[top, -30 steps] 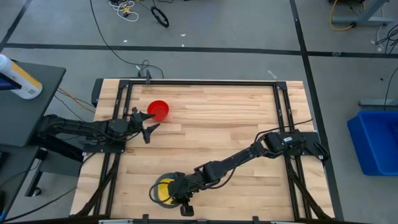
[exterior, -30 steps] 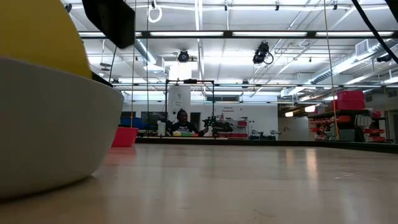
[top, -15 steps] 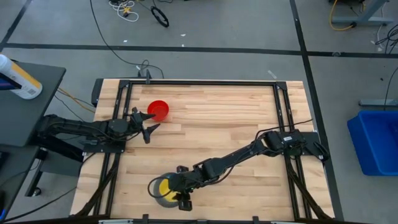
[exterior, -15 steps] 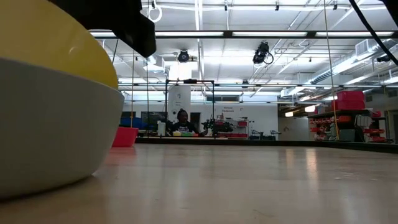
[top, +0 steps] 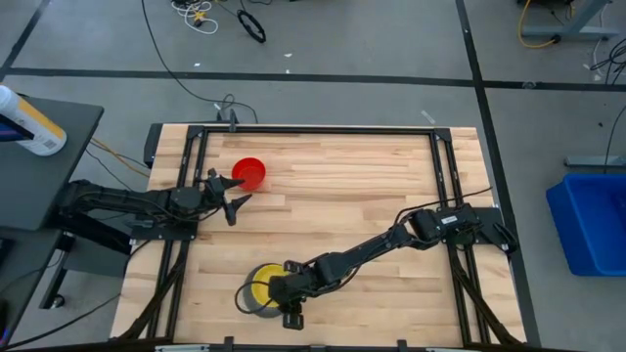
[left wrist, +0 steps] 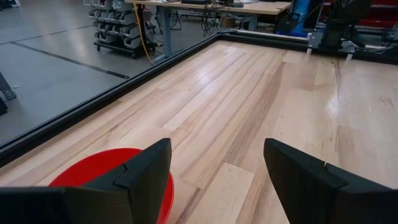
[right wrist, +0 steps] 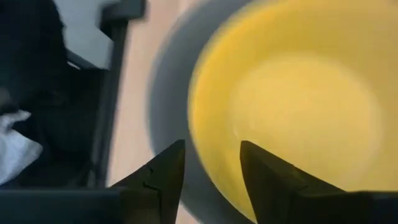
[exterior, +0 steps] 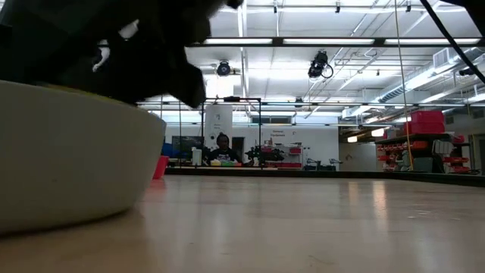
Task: Nest bowls inside each other
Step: Stack the red bowl on top of the yellow bowl
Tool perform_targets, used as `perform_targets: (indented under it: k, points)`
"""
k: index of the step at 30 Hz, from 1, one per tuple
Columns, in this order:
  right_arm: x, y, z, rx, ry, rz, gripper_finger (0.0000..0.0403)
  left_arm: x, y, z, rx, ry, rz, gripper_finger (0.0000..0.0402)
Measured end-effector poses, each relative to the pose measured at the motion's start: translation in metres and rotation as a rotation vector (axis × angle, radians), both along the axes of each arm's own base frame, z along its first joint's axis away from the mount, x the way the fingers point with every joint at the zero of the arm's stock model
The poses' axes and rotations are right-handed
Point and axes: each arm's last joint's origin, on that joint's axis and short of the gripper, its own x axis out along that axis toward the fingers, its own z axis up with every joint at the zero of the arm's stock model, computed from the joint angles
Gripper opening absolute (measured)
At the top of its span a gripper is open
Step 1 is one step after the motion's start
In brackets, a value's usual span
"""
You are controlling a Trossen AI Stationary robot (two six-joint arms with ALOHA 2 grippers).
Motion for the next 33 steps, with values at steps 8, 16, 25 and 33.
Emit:
perform_targets:
  k: [8, 16, 25, 33]
  points:
    - [0.0, 0.011, 0.041, -0.065, -0.104, 0.038, 0.0204, 0.0, 0.0, 0.0, 0.0, -0.001, 0.0, 0.0263]
    - [-0.021, 0.018, 0.084, -0.46, -0.187, 0.012, 0.0207, 0.0, 0.0, 0.0, 0.0, -0.001, -0.001, 0.0263]
    - [-0.051, 0.036, 0.126, -0.617, -0.329, 0.065, 0.0145, 0.0, 0.0, 0.0, -0.005, -0.006, -0.001, 0.0263]
    - [-0.05, 0.001, 0.079, -0.583, -0.373, 0.009, 0.0106, 0.001, -0.001, 0.0, -0.021, -0.005, -0.039, 0.0263]
